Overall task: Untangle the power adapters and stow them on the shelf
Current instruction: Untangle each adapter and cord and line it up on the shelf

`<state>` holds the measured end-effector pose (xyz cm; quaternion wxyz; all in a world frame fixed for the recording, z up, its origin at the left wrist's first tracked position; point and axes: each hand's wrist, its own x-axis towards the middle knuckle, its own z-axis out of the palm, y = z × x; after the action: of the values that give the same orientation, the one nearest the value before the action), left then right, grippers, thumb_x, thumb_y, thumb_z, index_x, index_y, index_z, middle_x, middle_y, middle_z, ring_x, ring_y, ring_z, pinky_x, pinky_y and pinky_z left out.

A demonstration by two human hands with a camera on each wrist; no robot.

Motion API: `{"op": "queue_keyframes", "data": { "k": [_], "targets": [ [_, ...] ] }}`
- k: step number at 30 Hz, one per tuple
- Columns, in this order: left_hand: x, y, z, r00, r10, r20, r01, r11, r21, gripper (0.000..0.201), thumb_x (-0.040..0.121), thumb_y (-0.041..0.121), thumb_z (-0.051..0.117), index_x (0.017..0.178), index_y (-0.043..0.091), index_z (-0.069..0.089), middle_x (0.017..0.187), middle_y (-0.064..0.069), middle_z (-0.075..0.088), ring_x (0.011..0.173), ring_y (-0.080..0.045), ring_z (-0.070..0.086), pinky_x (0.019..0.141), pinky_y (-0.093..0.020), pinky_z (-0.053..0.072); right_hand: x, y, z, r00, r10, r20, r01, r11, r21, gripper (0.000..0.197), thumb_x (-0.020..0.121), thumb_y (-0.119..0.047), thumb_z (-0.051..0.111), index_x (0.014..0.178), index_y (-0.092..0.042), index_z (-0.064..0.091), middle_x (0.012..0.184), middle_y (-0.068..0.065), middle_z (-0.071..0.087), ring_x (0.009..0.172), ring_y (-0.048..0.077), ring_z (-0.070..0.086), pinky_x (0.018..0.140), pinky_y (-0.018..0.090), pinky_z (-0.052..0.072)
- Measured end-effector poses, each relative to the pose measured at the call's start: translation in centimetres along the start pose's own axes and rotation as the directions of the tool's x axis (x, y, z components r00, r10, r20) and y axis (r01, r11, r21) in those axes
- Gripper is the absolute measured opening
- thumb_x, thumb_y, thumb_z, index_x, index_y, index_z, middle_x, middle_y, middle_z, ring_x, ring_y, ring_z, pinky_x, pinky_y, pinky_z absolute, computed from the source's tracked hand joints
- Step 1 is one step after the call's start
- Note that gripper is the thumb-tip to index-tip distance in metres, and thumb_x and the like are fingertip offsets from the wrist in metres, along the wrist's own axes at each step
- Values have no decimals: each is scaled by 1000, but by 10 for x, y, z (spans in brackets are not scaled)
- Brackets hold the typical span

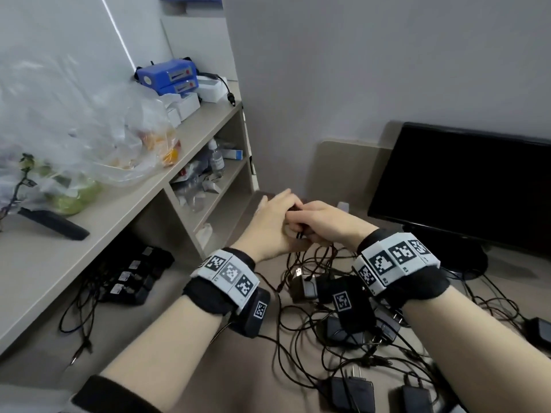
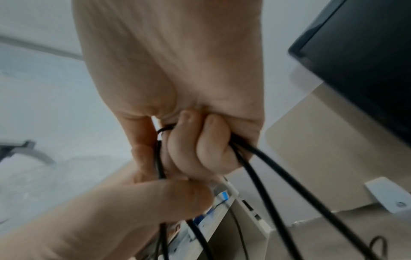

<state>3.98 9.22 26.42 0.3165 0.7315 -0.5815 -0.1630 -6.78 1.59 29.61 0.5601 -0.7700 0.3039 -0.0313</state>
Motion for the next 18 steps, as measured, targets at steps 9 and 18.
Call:
{"op": "queue_keyframes", "data": {
  "k": [9,18],
  "targets": [
    [-61,-65,-24,923,-379,72,380,862,-335,22,80,3,67,84,22,56,62,16,56,52,6,52,48,-7,37,42,-9,79,982,-22,188,-32,961,276,34,93,-12,40,59,-17,36,54,-2,18,40,8,13,39,15,10],
    [-91,-89,-27,780,-622,67,593,700,-398,26,81,14,70,71,26,49,64,6,54,52,-7,51,45,-17,39,69,-32,144,979,-16,205,30,997,-68,37,92,-23,49,56,-17,50,53,-4,47,46,5,41,43,14,31]
  ]
}}
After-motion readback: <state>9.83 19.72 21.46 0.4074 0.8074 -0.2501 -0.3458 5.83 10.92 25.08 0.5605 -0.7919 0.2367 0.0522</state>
